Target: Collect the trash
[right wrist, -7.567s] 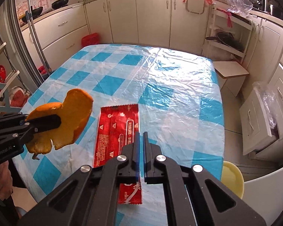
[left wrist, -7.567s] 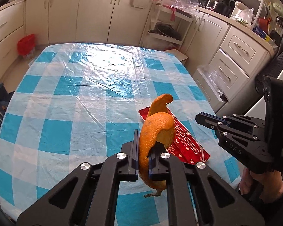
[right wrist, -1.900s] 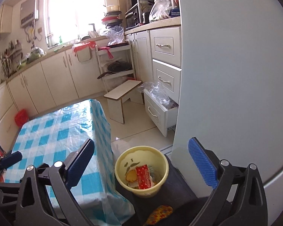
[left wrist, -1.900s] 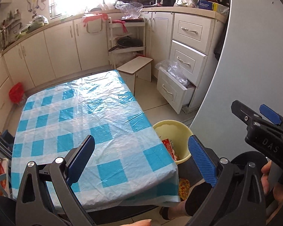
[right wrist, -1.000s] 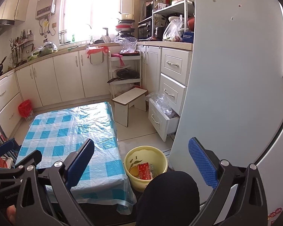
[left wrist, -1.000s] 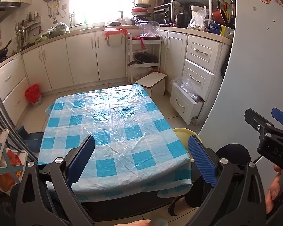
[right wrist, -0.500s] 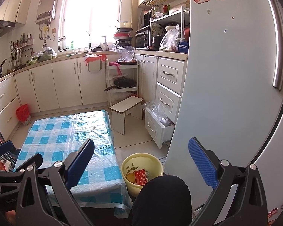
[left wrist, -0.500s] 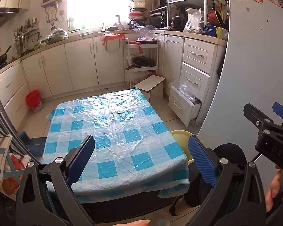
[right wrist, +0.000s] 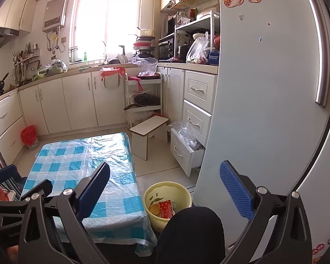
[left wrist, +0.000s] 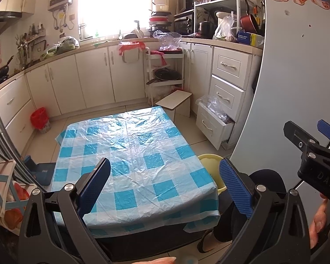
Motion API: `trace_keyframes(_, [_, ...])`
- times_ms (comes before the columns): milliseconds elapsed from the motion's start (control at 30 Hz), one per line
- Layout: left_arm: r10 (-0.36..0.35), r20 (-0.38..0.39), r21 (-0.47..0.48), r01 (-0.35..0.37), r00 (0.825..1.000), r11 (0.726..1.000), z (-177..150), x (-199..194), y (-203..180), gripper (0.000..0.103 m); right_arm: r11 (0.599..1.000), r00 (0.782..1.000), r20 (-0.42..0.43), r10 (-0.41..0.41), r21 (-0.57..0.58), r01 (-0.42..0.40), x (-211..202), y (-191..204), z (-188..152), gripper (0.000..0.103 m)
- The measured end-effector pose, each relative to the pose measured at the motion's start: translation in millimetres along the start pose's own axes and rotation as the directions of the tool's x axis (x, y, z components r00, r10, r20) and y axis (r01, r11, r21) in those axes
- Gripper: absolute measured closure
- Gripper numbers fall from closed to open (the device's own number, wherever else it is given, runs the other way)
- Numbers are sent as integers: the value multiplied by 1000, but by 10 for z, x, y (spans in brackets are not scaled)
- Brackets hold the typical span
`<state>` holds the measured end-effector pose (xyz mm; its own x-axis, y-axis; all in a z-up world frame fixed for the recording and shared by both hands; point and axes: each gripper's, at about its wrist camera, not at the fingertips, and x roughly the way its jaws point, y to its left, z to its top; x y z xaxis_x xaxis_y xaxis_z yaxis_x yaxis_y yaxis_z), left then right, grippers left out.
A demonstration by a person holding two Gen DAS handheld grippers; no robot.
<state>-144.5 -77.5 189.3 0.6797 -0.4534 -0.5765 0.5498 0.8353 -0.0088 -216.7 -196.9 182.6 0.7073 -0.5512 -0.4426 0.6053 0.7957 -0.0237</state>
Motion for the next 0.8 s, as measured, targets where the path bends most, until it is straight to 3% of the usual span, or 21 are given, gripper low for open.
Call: trace_keyframes(800, [5, 11, -1, -5, 1000, 1000, -1, -65, 13, 8, 1000, 1000, 0, 20, -6, -20, -41, 43, 0, 7])
